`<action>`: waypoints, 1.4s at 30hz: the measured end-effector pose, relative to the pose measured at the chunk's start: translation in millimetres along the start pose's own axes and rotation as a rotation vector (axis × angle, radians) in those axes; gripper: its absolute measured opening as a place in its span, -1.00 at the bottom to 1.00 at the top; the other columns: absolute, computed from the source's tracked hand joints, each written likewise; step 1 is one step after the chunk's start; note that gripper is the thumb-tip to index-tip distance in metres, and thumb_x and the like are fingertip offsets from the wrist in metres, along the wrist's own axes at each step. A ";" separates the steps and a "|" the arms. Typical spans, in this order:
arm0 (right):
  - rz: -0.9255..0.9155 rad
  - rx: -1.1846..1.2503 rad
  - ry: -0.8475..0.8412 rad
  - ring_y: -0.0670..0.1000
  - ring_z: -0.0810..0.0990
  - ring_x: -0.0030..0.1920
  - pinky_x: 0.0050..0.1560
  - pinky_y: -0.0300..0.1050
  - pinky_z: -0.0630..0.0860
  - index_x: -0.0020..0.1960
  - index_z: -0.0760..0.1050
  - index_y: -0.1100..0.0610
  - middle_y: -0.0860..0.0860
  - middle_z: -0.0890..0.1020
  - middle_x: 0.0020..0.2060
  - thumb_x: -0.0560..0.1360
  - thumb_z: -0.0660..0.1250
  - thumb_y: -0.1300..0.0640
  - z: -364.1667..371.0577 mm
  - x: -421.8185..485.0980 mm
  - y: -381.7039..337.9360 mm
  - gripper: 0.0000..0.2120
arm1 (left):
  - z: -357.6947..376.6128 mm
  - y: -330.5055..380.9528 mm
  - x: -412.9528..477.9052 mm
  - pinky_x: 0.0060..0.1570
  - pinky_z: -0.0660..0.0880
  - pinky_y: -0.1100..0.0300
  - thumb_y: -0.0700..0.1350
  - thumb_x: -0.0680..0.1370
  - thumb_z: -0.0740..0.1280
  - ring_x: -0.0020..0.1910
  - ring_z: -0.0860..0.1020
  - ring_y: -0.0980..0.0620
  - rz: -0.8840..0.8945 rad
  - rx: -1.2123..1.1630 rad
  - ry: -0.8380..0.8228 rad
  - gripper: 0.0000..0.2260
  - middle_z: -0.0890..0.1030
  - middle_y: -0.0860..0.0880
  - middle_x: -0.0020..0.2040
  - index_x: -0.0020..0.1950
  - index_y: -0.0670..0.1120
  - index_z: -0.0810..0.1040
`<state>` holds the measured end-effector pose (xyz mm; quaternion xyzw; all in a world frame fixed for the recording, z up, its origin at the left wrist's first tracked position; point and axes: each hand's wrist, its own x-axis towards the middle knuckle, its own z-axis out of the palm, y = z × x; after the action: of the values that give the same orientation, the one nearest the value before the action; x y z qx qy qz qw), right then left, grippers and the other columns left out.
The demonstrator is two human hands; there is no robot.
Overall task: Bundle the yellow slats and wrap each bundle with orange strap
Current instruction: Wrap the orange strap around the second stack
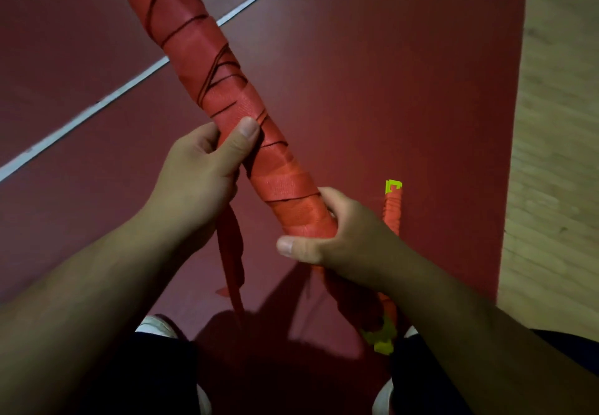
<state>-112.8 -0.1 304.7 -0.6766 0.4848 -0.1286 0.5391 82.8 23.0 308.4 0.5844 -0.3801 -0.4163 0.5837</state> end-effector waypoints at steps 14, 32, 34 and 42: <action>-0.057 0.604 -0.253 0.12 0.62 -0.37 -0.33 -0.09 0.55 -0.10 0.49 0.23 0.17 0.62 -0.30 0.26 0.48 0.13 -5.5 -8.7 -0.6 -0.71 | 0.7 0.4 -0.6 -0.50 0.11 0.20 0.33 0.44 0.39 -0.47 0.18 0.05 0.009 -0.025 -0.412 -0.57 0.20 -0.18 -0.39 -0.04 -0.03 0.56; -0.009 -0.086 0.004 -0.16 0.54 -0.38 -0.40 -0.34 0.44 0.03 0.47 -0.09 -0.10 0.59 -0.29 0.33 0.56 0.02 -0.8 -1.6 -0.4 -0.64 | 6.9 -5.8 0.2 -0.43 0.31 0.31 0.20 0.43 0.41 -0.44 0.37 0.22 -0.066 0.052 -0.052 -0.64 0.53 0.09 -0.22 0.05 -0.02 0.51; -0.054 -0.157 0.096 -0.03 0.54 -0.37 -0.37 -0.22 0.46 0.01 0.46 -0.09 -0.07 0.58 -0.32 0.30 0.51 0.06 -2.0 0.4 2.5 -0.65 | 3.9 -1.8 -0.6 -0.45 0.31 0.35 0.17 0.45 0.40 -0.46 0.37 0.23 -0.056 0.053 -0.136 -0.69 0.53 0.18 -0.33 0.04 0.00 0.51; -0.155 0.012 0.156 -0.03 0.50 -0.38 -0.31 0.00 0.51 -0.14 0.49 -0.05 0.00 0.58 -0.36 0.19 0.44 0.04 -3.7 1.0 7.2 -0.74 | 2.8 17.4 2.4 -0.37 0.35 0.58 -0.22 0.61 0.28 -0.44 0.48 0.40 0.179 0.223 -0.389 -0.72 0.55 0.32 -0.40 0.33 -0.16 0.46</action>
<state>-118.6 -2.8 299.6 -0.6968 0.4705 -0.2251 0.4924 81.8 19.2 325.8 0.5182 -0.5793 -0.4229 0.4659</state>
